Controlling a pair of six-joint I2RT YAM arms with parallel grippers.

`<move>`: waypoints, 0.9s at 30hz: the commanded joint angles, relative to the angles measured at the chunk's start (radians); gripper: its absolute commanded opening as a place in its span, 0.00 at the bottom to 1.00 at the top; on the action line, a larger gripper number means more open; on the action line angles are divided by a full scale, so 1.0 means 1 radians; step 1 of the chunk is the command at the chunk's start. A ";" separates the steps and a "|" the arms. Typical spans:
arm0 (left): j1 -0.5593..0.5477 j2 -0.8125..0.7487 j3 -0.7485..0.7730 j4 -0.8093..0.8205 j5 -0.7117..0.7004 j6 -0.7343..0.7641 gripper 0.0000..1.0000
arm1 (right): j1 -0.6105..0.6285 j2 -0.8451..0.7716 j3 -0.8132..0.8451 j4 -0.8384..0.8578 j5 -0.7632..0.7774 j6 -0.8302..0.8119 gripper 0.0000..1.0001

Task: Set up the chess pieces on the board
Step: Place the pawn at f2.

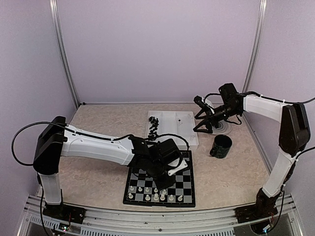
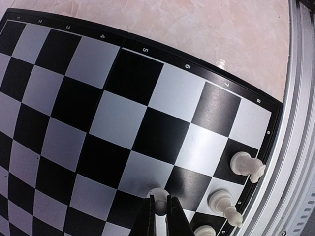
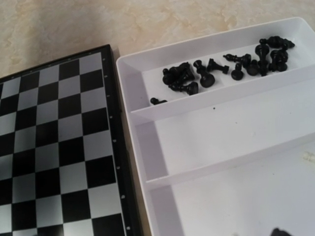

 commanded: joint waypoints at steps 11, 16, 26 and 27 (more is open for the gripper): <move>-0.010 0.024 0.035 -0.005 0.074 0.060 0.02 | 0.001 0.030 -0.003 -0.024 -0.002 -0.012 0.99; -0.011 0.032 0.039 -0.008 0.103 0.079 0.02 | 0.001 0.033 -0.003 -0.024 -0.004 -0.012 0.99; -0.011 0.056 0.050 -0.032 0.124 0.090 0.03 | 0.001 0.045 -0.001 -0.028 -0.004 -0.016 0.99; -0.011 0.056 0.048 -0.031 0.125 0.090 0.02 | 0.001 0.046 -0.001 -0.028 -0.004 -0.016 0.99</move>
